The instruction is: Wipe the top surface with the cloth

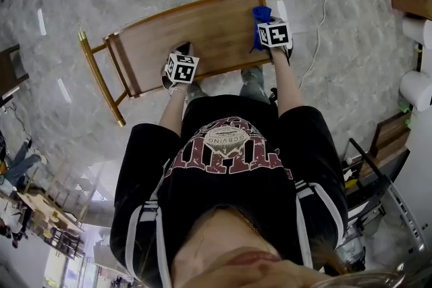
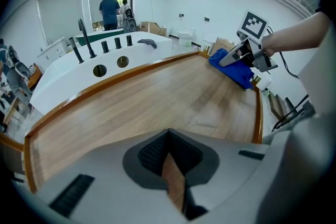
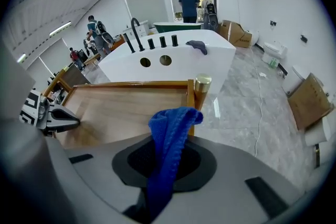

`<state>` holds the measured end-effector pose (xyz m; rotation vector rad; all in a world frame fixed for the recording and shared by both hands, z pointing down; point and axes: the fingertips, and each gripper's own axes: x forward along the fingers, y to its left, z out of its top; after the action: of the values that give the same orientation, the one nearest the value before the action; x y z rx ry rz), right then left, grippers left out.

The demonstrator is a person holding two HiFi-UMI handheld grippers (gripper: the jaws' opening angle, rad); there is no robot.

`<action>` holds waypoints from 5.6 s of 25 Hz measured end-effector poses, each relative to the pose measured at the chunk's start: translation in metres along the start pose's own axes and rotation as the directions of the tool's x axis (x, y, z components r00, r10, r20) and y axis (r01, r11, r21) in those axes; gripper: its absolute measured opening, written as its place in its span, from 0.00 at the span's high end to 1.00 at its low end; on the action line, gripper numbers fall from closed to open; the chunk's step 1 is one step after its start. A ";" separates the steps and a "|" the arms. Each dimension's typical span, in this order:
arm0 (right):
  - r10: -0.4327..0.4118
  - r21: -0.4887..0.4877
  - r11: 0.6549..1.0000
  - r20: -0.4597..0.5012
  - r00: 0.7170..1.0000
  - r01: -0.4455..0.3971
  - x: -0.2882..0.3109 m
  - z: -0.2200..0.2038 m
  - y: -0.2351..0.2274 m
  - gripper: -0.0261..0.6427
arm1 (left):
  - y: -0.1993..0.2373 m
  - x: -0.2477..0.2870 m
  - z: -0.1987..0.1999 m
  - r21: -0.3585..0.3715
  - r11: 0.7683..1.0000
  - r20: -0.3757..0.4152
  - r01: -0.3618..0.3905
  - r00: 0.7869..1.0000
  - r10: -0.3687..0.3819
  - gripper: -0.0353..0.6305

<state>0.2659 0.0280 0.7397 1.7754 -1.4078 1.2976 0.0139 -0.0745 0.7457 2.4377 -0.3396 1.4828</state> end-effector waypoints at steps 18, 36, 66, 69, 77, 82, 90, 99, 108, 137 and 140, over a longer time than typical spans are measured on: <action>0.027 -0.090 0.996 0.013 1.000 -0.026 0.014 0.006 0.051 0.88 | -0.001 0.001 -0.001 0.013 1.000 -0.009 0.015 1.000 -0.015 0.88; 0.112 -0.159 0.981 -0.005 0.994 -0.111 0.031 0.014 0.114 0.88 | 0.001 -0.001 -0.001 0.008 1.000 -0.014 0.026 1.000 -0.026 0.88; 0.158 -0.198 0.968 -0.010 0.987 -0.157 0.046 0.024 0.178 0.88 | 0.026 -0.028 -0.042 -0.151 0.988 -0.009 0.013 1.000 -0.015 0.88; 0.167 -0.217 0.962 -0.008 0.986 -0.164 0.047 0.026 0.188 0.88 | 0.031 -0.031 -0.049 -0.163 0.987 -0.014 0.008 1.000 -0.010 0.88; 0.213 -0.225 0.952 -0.004 0.977 -0.208 0.054 0.023 0.216 0.88 | 0.047 -0.040 -0.070 -0.201 0.979 -0.008 -0.021 1.000 0.020 0.88; 0.225 -0.251 0.943 -0.001 0.974 -0.218 0.056 0.026 0.235 0.88 | 0.053 -0.046 -0.083 -0.219 0.975 -0.022 -0.033 0.999 0.029 0.88; 0.238 -0.256 0.940 0.012 0.971 -0.227 0.060 0.031 0.258 0.88 | 0.065 -0.057 -0.099 -0.220 0.975 -0.032 -0.037 0.999 0.030 0.88; 0.263 -0.291 0.922 -0.011 0.965 -0.255 0.065 0.029 0.285 0.88 | 0.073 -0.065 -0.118 -0.262 0.964 -0.044 -0.046 0.998 0.036 0.88; 0.302 -0.292 0.909 -0.035 0.953 -0.299 0.070 0.030 0.315 0.88 | 0.085 -0.073 -0.132 -0.281 0.958 -0.035 -0.050 0.999 0.041 0.88; 0.345 -0.383 0.855 -0.080 0.935 -0.348 0.092 0.036 0.417 0.88 | 0.126 -0.109 -0.187 -0.363 0.930 -0.014 -0.052 0.999 0.051 0.88; 0.355 -0.398 0.844 -0.088 0.931 -0.360 0.094 0.037 0.434 0.88 | 0.127 -0.113 -0.195 -0.373 0.926 -0.015 -0.052 0.999 0.050 0.88</action>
<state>-0.1263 -0.1834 0.7422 1.2625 -1.9096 1.0732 -0.2412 -0.1195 0.7443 2.1348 -0.6270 1.3024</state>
